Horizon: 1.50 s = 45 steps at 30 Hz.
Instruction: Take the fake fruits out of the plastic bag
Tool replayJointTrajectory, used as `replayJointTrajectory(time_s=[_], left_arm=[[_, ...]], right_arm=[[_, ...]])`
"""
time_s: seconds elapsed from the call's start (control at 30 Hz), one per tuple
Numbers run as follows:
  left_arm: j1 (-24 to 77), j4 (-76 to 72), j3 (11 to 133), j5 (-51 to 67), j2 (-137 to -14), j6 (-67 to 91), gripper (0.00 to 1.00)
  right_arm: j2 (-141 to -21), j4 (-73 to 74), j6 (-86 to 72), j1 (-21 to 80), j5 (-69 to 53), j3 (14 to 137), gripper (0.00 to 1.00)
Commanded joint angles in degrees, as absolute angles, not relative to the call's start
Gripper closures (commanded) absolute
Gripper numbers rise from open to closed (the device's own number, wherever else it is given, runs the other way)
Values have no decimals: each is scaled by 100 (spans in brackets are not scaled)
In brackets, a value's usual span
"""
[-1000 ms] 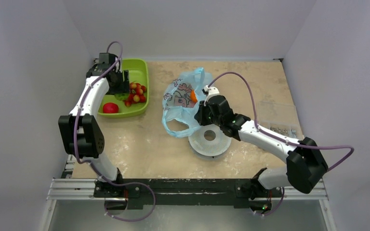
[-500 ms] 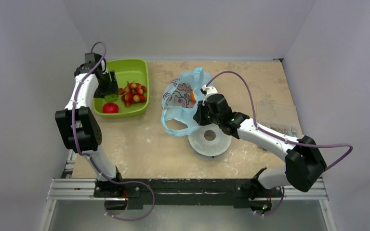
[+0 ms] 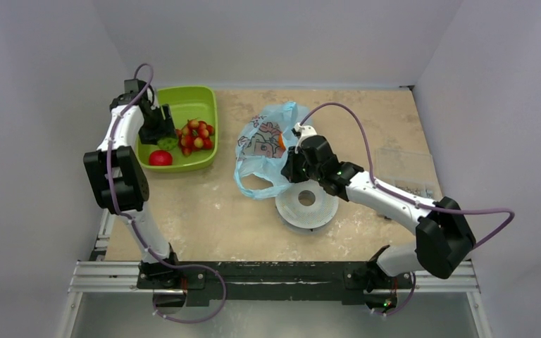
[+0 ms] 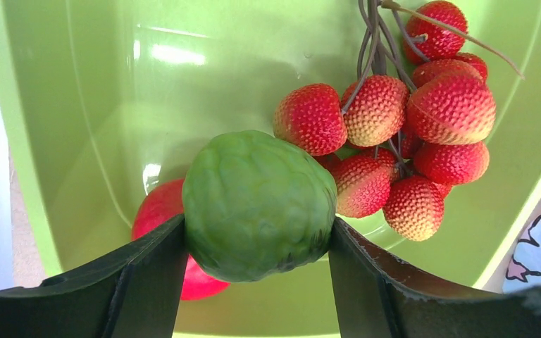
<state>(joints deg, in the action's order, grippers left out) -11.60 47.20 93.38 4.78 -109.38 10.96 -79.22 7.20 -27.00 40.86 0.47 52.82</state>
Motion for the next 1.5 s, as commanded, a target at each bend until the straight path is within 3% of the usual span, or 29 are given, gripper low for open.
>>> replayJointTrajectory(time_s=[0.0,0.13,0.27,0.83,1.2,1.47], left_arm=[[-1276,5068,9491,468,-11229,1125,56],[-1294,5110,9493,533,-11289,1149,45],[-1318,5132,9508,594,-11292,1171,41],[-1430,4922,9240,957,-10168,1102,34],[-1427,4806,9099,1151,-9781,1094,36],[-1387,3669,8107,2087,-8500,1260,36]], right_arm=[[-7988,686,-2770,4098,-116,5568,100],[-8033,686,-2769,4104,-140,5616,100],[-8058,698,-2756,4104,-123,5649,100],[-8103,556,-2648,4100,-199,5643,100],[-8172,299,-2719,4102,-203,5752,100],[-8271,154,-2333,4098,-140,5943,100]])
